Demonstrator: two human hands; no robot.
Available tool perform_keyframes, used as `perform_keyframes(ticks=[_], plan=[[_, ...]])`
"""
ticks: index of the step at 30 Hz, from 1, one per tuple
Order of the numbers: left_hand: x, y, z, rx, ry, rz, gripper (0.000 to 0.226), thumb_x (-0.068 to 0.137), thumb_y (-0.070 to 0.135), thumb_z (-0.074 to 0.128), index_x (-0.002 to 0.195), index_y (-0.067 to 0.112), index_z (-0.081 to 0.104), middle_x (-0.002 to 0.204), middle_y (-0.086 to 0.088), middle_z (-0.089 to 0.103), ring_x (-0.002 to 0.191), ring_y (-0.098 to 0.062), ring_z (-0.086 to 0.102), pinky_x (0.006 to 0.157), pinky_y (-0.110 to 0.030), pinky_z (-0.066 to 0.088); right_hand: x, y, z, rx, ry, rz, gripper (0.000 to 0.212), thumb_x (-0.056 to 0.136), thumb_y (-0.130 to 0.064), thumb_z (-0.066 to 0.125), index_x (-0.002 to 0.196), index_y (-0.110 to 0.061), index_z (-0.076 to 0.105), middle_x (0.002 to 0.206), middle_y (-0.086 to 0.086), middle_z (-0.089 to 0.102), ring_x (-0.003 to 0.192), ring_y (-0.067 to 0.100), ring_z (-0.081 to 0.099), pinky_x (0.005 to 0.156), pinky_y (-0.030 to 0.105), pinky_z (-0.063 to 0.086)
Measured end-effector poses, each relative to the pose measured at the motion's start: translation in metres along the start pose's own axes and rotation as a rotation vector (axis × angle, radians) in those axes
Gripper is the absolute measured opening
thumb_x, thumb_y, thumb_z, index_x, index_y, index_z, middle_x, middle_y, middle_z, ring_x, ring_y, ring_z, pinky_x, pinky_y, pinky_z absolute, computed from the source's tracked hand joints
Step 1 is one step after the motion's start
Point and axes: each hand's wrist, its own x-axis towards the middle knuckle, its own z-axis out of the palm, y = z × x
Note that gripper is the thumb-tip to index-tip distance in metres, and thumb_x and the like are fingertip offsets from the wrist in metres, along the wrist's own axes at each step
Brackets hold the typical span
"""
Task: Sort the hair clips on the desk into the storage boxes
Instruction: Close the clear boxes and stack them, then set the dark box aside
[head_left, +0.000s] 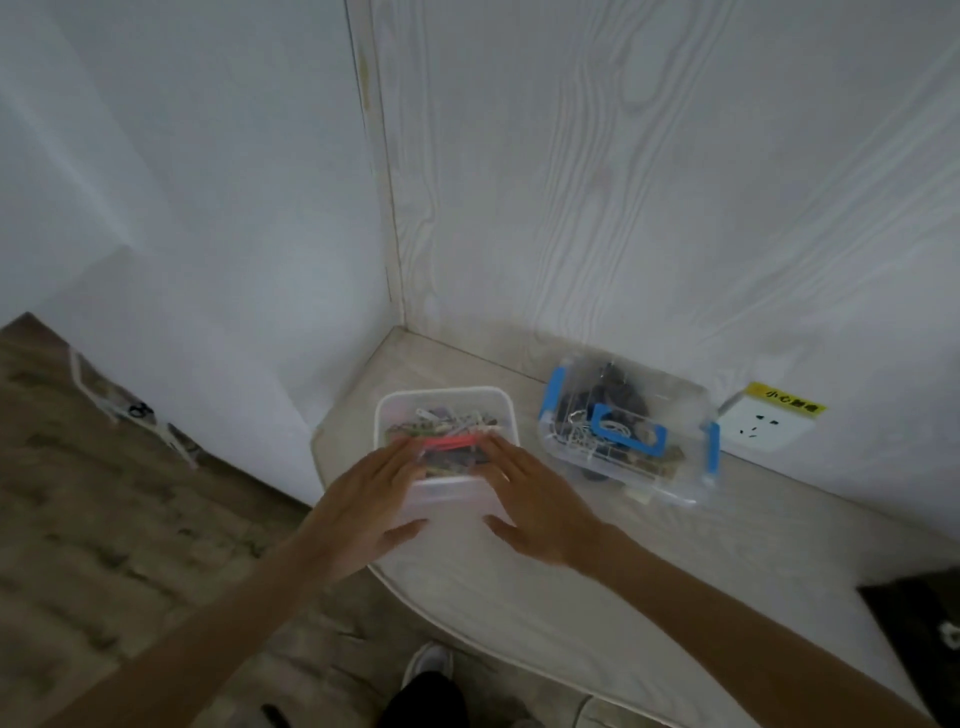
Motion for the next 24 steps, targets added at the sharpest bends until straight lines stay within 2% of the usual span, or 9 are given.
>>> perform_keyframes(ticks=[3, 6, 8, 11, 12, 15, 17, 20, 24], plan=[[0.012, 0.006, -0.006, 0.003, 0.072, -0.042, 0.052, 0.08, 0.047, 0.057, 0.119, 0.013, 0.054, 0.11, -0.005, 0.066, 0.095, -0.02, 0.066, 0.073, -0.026, 0.057, -0.002, -0.001, 0.002, 0.002, 0.058, 0.016, 0.047, 0.084, -0.033, 0.059, 0.124, -0.013, 0.047, 0.138, 0.015, 0.048, 0.128, 0.028, 0.047, 0.106, 0.039, 0.039], [0.026, -0.002, -0.009, 0.125, 0.043, 0.016, 0.074, 0.067, 0.048, 0.076, 0.127, 0.013, 0.048, 0.101, -0.006, 0.063, 0.081, -0.022, 0.063, 0.064, -0.029, 0.056, 0.013, 0.005, -0.002, -0.054, 0.021, 0.014, 0.054, 0.079, -0.035, 0.067, 0.122, -0.007, 0.05, 0.137, 0.018, 0.048, 0.127, 0.033, 0.047, 0.104, 0.045, 0.042], [0.03, -0.009, -0.006, 0.169, 0.015, 0.051, 0.084, 0.06, 0.05, 0.079, 0.128, 0.012, 0.047, 0.105, -0.009, 0.063, 0.087, -0.025, 0.064, 0.073, -0.033, 0.057, 0.023, 0.009, -0.004, -0.069, -0.042, 0.034, 0.066, 0.08, -0.036, 0.066, 0.131, -0.002, 0.042, 0.147, 0.023, 0.033, 0.137, 0.035, 0.032, 0.11, 0.047, 0.033], [0.027, -0.01, 0.004, 0.167, -0.027, 0.028, 0.094, 0.058, 0.048, 0.081, 0.136, 0.01, 0.044, 0.129, -0.013, 0.056, 0.115, -0.032, 0.059, 0.092, -0.042, 0.053, 0.028, 0.009, 0.0, -0.009, -0.133, 0.085, 0.085, 0.087, -0.035, 0.059, 0.147, -0.005, 0.006, 0.155, 0.019, 0.013, 0.144, 0.031, 0.013, 0.117, 0.04, 0.016], [0.025, -0.009, 0.006, 0.176, -0.031, 0.024, 0.096, 0.058, 0.048, 0.081, 0.137, 0.008, 0.043, 0.133, -0.013, 0.054, 0.119, -0.031, 0.057, 0.092, -0.041, 0.052, 0.027, 0.007, 0.003, -0.05, -0.109, 0.079, 0.088, 0.085, -0.036, 0.061, 0.147, -0.007, 0.006, 0.153, 0.02, 0.017, 0.143, 0.032, 0.017, 0.115, 0.039, 0.018], [0.023, -0.005, 0.01, 0.193, 0.009, 0.031, 0.091, 0.056, 0.044, 0.083, 0.132, 0.005, 0.051, 0.133, -0.012, 0.057, 0.118, -0.029, 0.058, 0.09, -0.037, 0.052, 0.027, 0.004, 0.014, -0.231, -0.047, 0.068, 0.087, 0.069, -0.046, 0.075, 0.137, -0.003, 0.04, 0.139, 0.022, 0.046, 0.128, 0.034, 0.046, 0.103, 0.039, 0.039], [0.023, -0.002, 0.011, 0.188, 0.035, 0.009, 0.087, 0.058, 0.041, 0.084, 0.13, 0.005, 0.053, 0.133, -0.012, 0.057, 0.119, -0.028, 0.058, 0.09, -0.036, 0.051, 0.028, 0.003, 0.02, -0.296, 0.005, 0.061, 0.084, 0.064, -0.048, 0.077, 0.131, -0.005, 0.048, 0.133, 0.019, 0.053, 0.122, 0.032, 0.052, 0.1, 0.037, 0.043], [0.021, 0.001, 0.019, 0.209, 0.027, -0.02, 0.082, 0.063, 0.036, 0.081, 0.132, 0.004, 0.05, 0.135, -0.013, 0.055, 0.121, -0.03, 0.055, 0.094, -0.037, 0.049, 0.027, -0.001, 0.024, -0.363, 0.08, 0.047, 0.078, 0.068, -0.043, 0.075, 0.131, -0.004, 0.048, 0.131, 0.018, 0.055, 0.12, 0.032, 0.054, 0.1, 0.037, 0.043], [0.02, 0.003, 0.028, 0.239, 0.014, -0.037, 0.079, 0.07, 0.029, 0.077, 0.136, 0.002, 0.044, 0.137, -0.017, 0.052, 0.121, -0.032, 0.055, 0.096, -0.039, 0.051, 0.028, -0.003, 0.031, -0.403, 0.146, 0.053, 0.078, 0.074, -0.035, 0.072, 0.132, 0.0, 0.033, 0.13, 0.018, 0.056, 0.12, 0.033, 0.055, 0.098, 0.038, 0.047]])
